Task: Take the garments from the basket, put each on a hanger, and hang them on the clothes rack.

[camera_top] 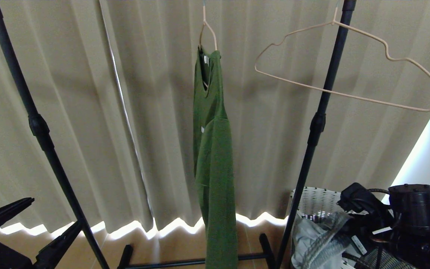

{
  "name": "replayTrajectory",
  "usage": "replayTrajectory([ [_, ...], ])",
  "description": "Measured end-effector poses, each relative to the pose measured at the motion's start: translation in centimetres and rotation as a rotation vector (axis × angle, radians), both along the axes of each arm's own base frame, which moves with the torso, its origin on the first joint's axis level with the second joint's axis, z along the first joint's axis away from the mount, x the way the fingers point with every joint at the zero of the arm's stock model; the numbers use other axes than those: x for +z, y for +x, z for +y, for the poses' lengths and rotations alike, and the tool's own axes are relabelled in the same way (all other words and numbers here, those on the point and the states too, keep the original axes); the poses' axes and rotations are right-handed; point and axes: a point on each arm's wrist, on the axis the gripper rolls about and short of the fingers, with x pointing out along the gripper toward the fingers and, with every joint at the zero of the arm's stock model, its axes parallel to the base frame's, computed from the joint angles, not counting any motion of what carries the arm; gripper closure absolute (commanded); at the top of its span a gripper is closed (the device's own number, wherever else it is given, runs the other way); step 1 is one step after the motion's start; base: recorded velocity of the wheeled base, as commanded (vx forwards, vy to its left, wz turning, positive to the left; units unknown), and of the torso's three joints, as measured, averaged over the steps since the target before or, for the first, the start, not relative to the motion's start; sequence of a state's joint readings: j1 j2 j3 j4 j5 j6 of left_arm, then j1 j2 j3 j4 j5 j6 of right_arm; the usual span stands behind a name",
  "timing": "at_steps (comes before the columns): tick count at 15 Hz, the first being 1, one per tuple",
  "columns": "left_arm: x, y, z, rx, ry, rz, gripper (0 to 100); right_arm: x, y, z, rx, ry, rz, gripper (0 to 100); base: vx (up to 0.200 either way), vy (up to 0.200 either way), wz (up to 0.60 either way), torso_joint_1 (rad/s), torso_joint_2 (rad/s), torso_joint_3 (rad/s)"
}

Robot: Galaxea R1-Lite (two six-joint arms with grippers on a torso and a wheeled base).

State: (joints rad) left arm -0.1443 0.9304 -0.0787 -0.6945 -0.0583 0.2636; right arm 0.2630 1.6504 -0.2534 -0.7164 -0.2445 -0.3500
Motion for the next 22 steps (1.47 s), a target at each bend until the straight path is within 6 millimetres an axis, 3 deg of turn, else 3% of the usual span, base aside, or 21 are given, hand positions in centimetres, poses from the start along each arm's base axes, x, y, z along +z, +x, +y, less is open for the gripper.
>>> replayTrajectory([
  [4,0.1,-0.2,0.0,0.0,-0.001,-0.013,0,2.6,-1.3,0.4,0.086,0.077,-0.122,100,-0.2,0.0,0.0,0.002,0.0,0.0],
  [8,0.1,-0.4,0.1,0.0,-0.002,-0.018,0,4.3,-1.3,0.4,0.092,0.1,-0.198,100,-0.2,0.0,0.0,0.004,0.0,0.001],
  [13,0.0,-0.7,-1.1,-0.129,-0.01,-0.015,0,7.4,-0.5,1.0,0.118,0.119,-0.323,100,0.0,0.0,0.0,0.0,0.0,0.0],
  [17,0.7,-1.0,-2.9,-0.335,-0.013,-0.036,0,12.0,-0.4,3.6,0.234,0.153,-0.379,100,0.0,0.0,0.0,0.0,0.0,0.0],
  [22,1.5,0.2,-5.5,-0.486,0.049,-0.021,0,17.5,-2.7,7.9,0.45,0.252,-0.481,100,0.0,0.0,0.0,0.0,0.0,0.0],
])
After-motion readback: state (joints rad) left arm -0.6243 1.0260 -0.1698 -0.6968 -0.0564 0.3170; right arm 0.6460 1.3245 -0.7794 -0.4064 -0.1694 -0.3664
